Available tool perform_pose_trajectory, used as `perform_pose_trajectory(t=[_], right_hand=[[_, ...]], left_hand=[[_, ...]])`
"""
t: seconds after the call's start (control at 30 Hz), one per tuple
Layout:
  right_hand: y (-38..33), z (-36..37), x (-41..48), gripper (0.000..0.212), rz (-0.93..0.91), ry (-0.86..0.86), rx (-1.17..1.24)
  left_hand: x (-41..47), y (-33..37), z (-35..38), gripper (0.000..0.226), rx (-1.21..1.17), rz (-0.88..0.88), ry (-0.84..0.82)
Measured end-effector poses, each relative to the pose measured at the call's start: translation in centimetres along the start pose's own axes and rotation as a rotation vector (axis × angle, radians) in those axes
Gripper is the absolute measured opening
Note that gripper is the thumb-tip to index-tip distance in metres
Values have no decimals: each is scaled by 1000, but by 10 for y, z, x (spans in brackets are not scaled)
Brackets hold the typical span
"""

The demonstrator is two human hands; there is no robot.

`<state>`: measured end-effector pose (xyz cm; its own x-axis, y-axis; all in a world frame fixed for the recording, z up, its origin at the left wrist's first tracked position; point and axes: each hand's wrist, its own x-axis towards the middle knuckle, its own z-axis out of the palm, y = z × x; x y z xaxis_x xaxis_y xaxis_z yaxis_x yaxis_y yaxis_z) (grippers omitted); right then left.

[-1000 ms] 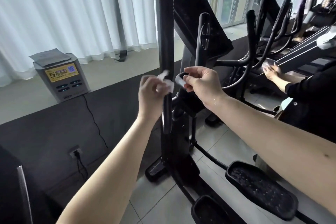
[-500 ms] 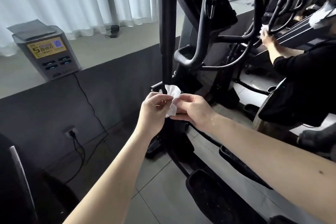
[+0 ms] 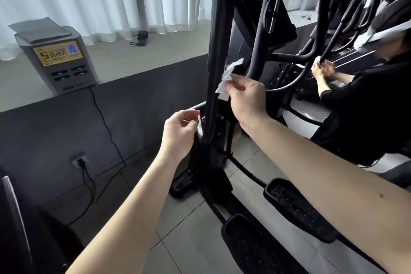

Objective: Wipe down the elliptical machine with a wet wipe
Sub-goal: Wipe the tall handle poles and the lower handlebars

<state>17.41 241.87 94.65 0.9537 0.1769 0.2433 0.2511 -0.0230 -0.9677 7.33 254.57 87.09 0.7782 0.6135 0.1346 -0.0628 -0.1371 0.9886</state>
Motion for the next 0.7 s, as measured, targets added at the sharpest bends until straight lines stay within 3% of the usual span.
perform_pose_trajectory(t=[0.1, 0.23, 0.43, 0.6, 0.7], right_hand=[[2, 13, -10, 23, -30, 16, 72], [16, 20, -13, 7, -30, 98, 105], [18, 44, -15, 28, -113, 209, 40], [33, 51, -12, 44, -187, 243, -197], [64, 51, -27, 27, -146, 203, -313]], left_hand=[[9, 1, -2, 19, -15, -13, -1], [18, -1, -4, 19, -37, -15, -12], [29, -7, -5, 19, -57, -25, -54], [41, -14, -13, 17, -47, -24, -53], [47, -20, -12, 17, -43, -40, -61]])
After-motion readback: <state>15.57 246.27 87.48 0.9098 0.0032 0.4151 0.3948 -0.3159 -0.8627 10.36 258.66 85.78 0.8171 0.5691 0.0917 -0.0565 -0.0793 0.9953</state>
